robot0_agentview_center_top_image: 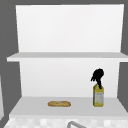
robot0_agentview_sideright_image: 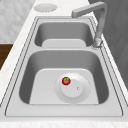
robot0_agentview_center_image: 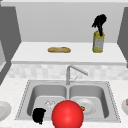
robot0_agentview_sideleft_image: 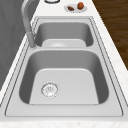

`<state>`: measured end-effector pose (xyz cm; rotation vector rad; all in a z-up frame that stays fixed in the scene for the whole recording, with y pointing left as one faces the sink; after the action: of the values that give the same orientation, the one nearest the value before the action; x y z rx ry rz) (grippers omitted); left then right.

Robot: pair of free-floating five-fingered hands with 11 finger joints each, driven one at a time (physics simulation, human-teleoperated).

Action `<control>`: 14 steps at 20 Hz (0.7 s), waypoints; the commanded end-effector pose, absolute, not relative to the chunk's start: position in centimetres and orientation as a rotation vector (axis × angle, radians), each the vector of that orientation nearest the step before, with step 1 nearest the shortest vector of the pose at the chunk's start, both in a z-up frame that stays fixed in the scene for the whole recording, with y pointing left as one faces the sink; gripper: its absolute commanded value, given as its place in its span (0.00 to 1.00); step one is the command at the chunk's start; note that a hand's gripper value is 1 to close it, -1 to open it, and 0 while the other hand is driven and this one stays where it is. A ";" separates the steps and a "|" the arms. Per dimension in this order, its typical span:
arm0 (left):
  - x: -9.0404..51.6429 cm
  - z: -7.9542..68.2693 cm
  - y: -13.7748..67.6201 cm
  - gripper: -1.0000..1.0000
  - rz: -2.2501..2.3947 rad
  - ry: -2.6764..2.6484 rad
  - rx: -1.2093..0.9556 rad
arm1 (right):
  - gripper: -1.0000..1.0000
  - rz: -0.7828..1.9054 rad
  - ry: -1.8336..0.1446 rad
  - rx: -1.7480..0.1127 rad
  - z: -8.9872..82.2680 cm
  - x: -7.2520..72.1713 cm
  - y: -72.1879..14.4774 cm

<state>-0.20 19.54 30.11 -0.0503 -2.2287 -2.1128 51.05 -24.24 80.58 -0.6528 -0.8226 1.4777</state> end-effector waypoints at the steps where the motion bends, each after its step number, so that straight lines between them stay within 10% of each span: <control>1: -0.2 30.1 19.5 0.50 -2.113 -2.229 -0.050 | 0.00 1.556 -0.797 -0.641 78.6 53.4 -24.8; 14: -0.2 30.1 19.5 0.50 -2.113 -2.229 -0.050 | 0.00 1.536 -0.955 -0.691 79.3 54.0 -26.7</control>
<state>-0.20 19.54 30.11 -0.0503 -2.2287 -2.1128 54.99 -26.37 79.13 -0.6870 -0.9541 1.4905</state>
